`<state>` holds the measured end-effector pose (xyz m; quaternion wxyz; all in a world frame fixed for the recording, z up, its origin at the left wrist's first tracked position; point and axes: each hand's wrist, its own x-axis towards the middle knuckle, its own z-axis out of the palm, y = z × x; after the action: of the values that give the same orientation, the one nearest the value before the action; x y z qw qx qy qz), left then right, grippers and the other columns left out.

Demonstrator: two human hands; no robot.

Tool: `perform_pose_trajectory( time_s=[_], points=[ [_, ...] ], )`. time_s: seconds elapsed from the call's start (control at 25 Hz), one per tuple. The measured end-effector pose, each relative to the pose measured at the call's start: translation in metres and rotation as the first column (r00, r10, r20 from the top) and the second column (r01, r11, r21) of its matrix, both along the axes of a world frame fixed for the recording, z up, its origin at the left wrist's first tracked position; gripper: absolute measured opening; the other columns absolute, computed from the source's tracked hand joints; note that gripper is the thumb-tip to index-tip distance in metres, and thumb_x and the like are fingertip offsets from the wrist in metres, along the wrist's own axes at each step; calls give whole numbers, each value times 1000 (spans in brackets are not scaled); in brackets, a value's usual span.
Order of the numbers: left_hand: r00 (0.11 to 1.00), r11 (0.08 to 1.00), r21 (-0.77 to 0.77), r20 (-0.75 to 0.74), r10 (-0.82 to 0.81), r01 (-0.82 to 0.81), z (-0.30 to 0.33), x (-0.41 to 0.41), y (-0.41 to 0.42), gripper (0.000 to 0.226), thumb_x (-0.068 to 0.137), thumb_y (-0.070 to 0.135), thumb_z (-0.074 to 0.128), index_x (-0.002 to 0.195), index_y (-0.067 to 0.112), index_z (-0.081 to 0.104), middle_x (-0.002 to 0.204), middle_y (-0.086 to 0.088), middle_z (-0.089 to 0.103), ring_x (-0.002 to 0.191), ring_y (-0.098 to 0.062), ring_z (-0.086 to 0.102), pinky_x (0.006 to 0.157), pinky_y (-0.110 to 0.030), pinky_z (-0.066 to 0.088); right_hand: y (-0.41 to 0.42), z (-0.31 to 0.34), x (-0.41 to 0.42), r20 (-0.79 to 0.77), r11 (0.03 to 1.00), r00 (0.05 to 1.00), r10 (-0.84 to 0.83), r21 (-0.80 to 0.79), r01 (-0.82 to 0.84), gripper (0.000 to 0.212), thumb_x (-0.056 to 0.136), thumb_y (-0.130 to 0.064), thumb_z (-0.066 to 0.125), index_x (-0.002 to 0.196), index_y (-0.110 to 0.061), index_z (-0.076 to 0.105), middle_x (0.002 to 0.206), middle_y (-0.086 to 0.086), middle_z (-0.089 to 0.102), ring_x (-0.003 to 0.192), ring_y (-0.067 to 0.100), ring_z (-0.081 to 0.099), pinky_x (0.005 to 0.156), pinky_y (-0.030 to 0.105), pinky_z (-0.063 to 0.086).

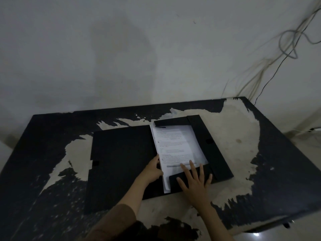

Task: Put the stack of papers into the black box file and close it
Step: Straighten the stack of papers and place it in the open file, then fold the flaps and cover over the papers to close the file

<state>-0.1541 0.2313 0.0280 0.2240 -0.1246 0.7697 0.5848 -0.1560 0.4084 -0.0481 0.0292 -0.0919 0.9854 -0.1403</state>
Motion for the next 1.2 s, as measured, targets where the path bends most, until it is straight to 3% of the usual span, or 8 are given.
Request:
perform_pose_trajectory(
  time_s=[0.08, 0.28, 0.44, 0.68, 0.84, 0.92, 1.04, 1.2],
  points=[
    [996, 996, -26, 45, -79, 80, 0, -7, -1, 79, 86, -7, 47, 146, 32, 14, 143, -9, 37, 108, -14, 46, 70, -17, 44, -1, 0, 0, -3, 1000, 1000, 9, 22, -9, 66, 84, -69, 7, 130, -35, 41, 139, 7, 50, 130, 30, 19, 93, 67, 15],
    [963, 936, -248, 162, -214, 249, -11, -23, -2, 87, 82, 1, 49, 147, 35, 3, 145, -8, 34, 139, -32, 22, 117, -39, 27, 1, -3, -1, -27, 1000, 1000, 7, -21, -8, 79, 75, -77, -2, 135, -38, 31, 150, 5, 35, 137, 24, 5, 100, 63, 1],
    [935, 891, -303, 216, -280, 337, -14, -30, 1, 87, 82, 5, 50, 147, 35, 1, 151, -8, 29, 142, -35, 11, 119, -46, 20, 2, 2, -1, 44, 997, 999, 18, -81, -14, 106, 51, -85, -21, 141, -42, 15, 158, -4, 2, 141, 24, -14, 101, 51, -22],
    [928, 877, -307, 172, -331, 369, -17, -36, 14, 86, 81, 1, 47, 149, 25, 0, 150, -3, 31, 143, -33, 5, 116, -42, 25, 1, 8, -1, 73, 998, 997, 36, -57, -32, 107, 47, -85, -23, 141, -44, 11, 157, -6, -1, 135, 16, -23, 102, 50, -23],
    [923, 856, -346, 135, -360, 385, -23, -31, 7, 68, 85, 4, 39, 148, 21, 17, 146, -6, 39, 139, -33, 16, 114, -40, 25, 1, -2, 0, -18, 997, 1000, 26, -75, -27, 84, 68, -81, -7, 137, -43, 21, 155, 1, 22, 137, 21, -9, 102, 58, -11],
    [933, 844, -407, 68, -354, 350, -27, -18, 1, 58, 91, 7, 35, 147, 17, 21, 144, -7, 41, 134, -29, 23, 113, -36, 26, 0, -4, 1, -79, 999, 997, 0, -32, -3, 67, 80, -74, 6, 134, -41, 28, 149, 5, 34, 134, 25, 3, 100, 63, 1],
    [952, 822, -544, -124, -281, 172, -38, 16, -22, 50, 94, 7, 36, 142, 19, 33, 139, -5, 41, 126, -22, 31, 108, -28, 29, -13, 0, 4, -164, 1000, 986, 3, -14, -5, 52, 82, -48, 29, 133, -36, 33, 147, 9, 37, 140, 21, -6, 110, 63, -5],
    [942, 779, -607, -330, -66, -158, -56, 68, -71, 47, 91, 3, 45, 135, 22, 45, 140, -1, 41, 128, -20, 31, 111, -28, 29, -52, 1, 18, -246, 926, 892, 378, 116, -360, 51, 75, -29, 36, 126, -29, 45, 140, 6, 49, 143, 16, -14, 111, 51, -4]
  ],
)
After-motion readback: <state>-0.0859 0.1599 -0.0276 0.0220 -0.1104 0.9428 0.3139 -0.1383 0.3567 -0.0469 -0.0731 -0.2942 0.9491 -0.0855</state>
